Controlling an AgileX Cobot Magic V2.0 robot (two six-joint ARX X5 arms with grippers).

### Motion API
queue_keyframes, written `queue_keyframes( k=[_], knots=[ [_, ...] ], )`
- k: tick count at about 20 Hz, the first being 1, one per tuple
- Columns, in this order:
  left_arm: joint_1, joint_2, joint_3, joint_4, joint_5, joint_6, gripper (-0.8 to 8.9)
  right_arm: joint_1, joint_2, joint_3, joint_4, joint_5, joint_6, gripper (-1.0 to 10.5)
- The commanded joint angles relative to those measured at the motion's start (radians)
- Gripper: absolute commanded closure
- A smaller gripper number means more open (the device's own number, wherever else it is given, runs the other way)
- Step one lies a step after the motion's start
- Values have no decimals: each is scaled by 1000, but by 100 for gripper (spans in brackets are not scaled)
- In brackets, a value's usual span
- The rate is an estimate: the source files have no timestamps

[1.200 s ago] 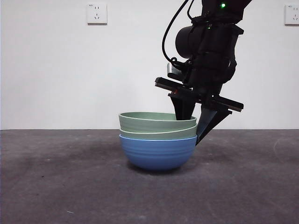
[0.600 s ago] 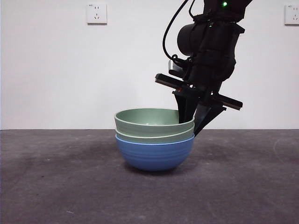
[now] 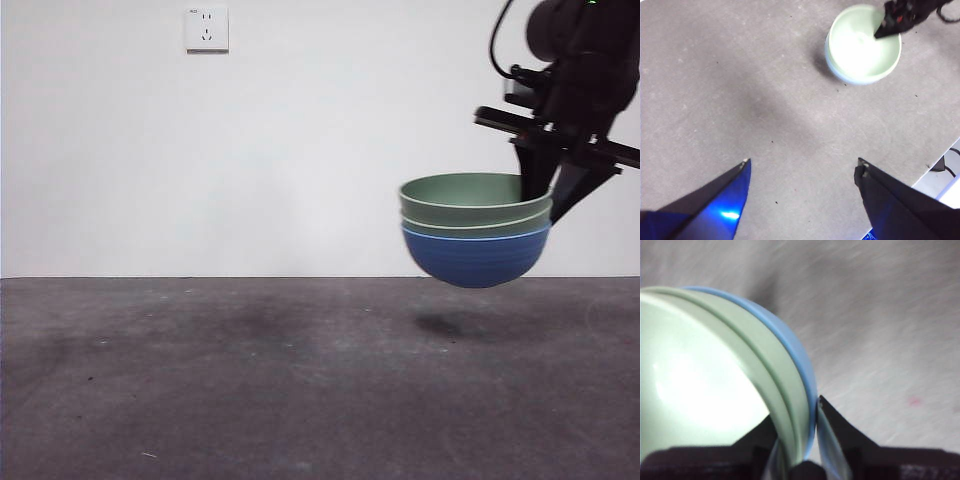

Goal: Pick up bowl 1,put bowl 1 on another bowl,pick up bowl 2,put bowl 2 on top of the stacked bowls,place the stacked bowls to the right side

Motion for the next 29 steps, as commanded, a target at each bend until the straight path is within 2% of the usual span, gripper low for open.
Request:
queue_keyframes(
  k=[1, 10, 17, 18, 20, 21, 29],
  knots=[
    [2, -3, -2, -21, 1, 11, 464, -36, 27, -2, 21, -9, -10, 958],
    [1, -3, -2, -24, 2, -9, 468, -86, 171, -2, 45, -4, -47, 958],
    [1, -3, -2, -21, 2, -10, 468, -105, 188, -2, 39, -3, -57, 935],
    [1, -3, -2, -21, 2, -10, 468, -108, 188, -2, 35, -3, -57, 902],
    [1, -3, -2, -23, 2, -10, 468, -111, 188, -2, 34, -2, -57, 737],
    [1, -3, -2, -23, 2, -10, 468, -115, 188, -2, 34, -2, -57, 698],
    [1, -3, -2, -25, 2, -10, 468, -117, 156, -2, 35, -2, -74, 689]
  ],
)
